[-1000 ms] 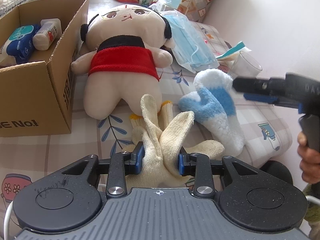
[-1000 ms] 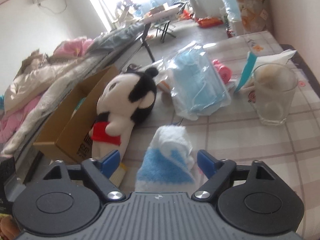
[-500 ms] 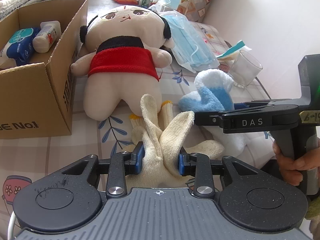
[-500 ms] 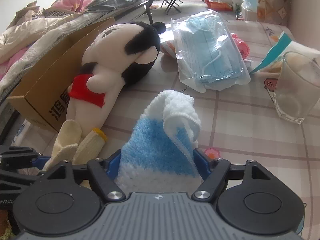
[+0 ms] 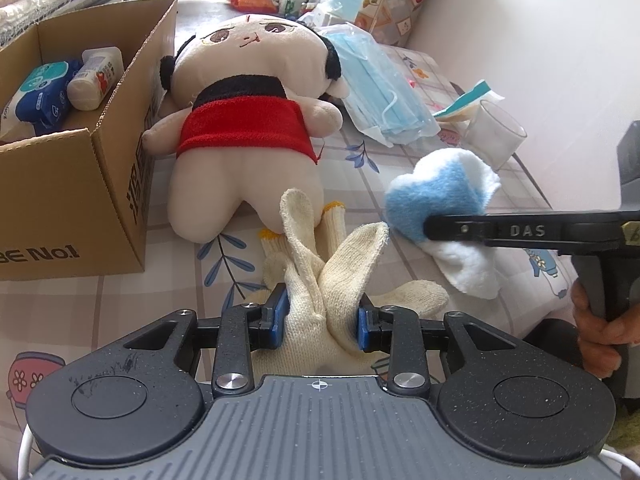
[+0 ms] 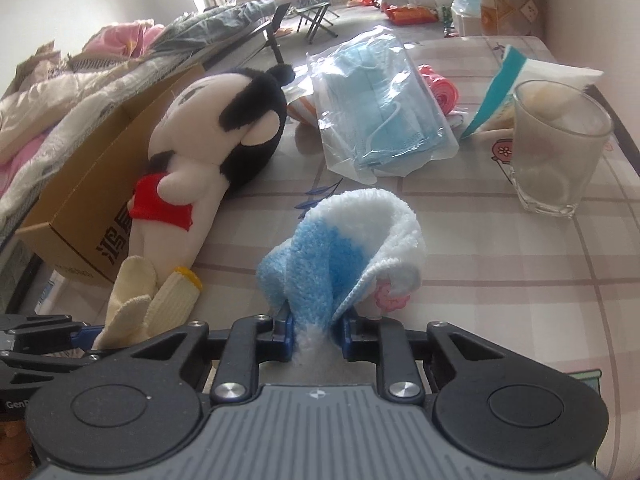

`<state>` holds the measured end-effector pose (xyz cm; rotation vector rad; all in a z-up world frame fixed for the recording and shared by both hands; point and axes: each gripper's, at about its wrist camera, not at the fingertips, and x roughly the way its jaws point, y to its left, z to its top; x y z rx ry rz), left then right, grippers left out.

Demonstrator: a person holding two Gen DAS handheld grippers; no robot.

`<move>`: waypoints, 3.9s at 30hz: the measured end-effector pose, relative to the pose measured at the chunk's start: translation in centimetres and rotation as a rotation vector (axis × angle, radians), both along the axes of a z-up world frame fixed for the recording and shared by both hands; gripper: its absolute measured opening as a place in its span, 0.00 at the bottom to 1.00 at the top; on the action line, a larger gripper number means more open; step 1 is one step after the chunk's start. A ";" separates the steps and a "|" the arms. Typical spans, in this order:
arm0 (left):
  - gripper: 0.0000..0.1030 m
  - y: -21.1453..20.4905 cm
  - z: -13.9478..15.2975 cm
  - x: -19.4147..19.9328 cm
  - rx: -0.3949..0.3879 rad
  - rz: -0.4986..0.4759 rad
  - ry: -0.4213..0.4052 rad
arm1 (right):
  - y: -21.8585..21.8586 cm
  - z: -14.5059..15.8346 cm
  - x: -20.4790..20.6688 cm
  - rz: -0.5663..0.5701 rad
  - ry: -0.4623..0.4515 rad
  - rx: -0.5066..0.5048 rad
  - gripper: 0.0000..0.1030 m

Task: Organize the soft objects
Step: 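Lift the fuzzy cloth with the right gripper while the left gripper holds the gloves, then carry the gloves and fuzzy cloth over the cardboard box with both grippers, then lower the fuzzy cloth into the box and open the right gripper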

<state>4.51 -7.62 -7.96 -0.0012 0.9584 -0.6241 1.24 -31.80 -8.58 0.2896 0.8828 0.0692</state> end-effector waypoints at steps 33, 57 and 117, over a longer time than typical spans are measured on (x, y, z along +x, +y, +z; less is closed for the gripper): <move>0.30 4.1 7.9 -4.0 -0.156 -0.024 -0.164 | 1.5 10.0 -5.1 -0.018 -0.279 0.022 0.20; 0.30 18.8 12.8 9.1 -0.243 0.437 -0.253 | 18.8 18.0 17.1 0.411 -0.310 0.013 0.21; 0.30 27.6 12.9 7.1 -0.321 0.613 -0.315 | 29.3 3.8 26.9 0.488 0.315 0.137 0.59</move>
